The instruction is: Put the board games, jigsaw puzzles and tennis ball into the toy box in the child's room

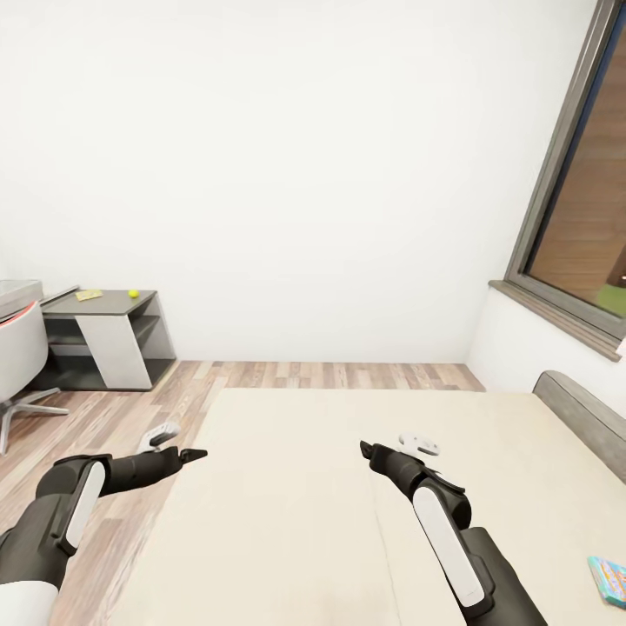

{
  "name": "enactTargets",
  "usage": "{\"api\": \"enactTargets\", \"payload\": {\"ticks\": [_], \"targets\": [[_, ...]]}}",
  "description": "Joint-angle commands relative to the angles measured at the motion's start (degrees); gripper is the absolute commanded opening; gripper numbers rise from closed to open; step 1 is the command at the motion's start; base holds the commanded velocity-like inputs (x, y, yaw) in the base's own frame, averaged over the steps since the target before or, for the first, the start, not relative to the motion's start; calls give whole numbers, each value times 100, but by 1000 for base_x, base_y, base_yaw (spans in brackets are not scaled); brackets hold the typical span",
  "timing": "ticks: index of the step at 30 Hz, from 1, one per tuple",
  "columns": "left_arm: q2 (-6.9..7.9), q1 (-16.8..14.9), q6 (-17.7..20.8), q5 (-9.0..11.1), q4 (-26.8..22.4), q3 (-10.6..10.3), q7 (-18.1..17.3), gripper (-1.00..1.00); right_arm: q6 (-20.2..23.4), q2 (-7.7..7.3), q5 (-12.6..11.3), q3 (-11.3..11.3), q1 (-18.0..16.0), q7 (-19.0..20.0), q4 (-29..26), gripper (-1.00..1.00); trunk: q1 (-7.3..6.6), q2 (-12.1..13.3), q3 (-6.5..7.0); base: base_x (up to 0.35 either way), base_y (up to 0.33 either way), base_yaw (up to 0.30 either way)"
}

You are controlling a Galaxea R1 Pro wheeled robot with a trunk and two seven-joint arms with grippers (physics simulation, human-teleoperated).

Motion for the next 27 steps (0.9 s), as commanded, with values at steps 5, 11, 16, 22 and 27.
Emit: {"api": "enactTargets", "payload": {"ticks": [5, 11, 16, 22, 27], "targets": [[-1, -6, 38, 24, -12, 3, -1, 100, 8, -2, -60, 6, -6, -60, -8, 100, 4, -14, -10, -1, -6, -4], [-3, -6, 38, 24, -14, 2, 0, 100, 7, -3, -60, 6, -6, -60, -8, 100, 4, -14, 17, 0, -1, -66], [-23, -6, 38, 20, -14, 2, 0, 100, 8, -3, -60, 6, -6, -60, -8, 100, 4, -14, 23, 0, -1, -19], [-59, -6, 38, 17, -15, 2, 6, 100, 7, -3, -60, 6, -6, -59, -8, 100, 4, -14, 25, 0, -87, -4], [-79, -6, 38, 17, -16, 2, 29, 100, 8, -3, -60, 6, -6, -60, -10, 100, 4, -14, 25, 0, -90, -1]]}}
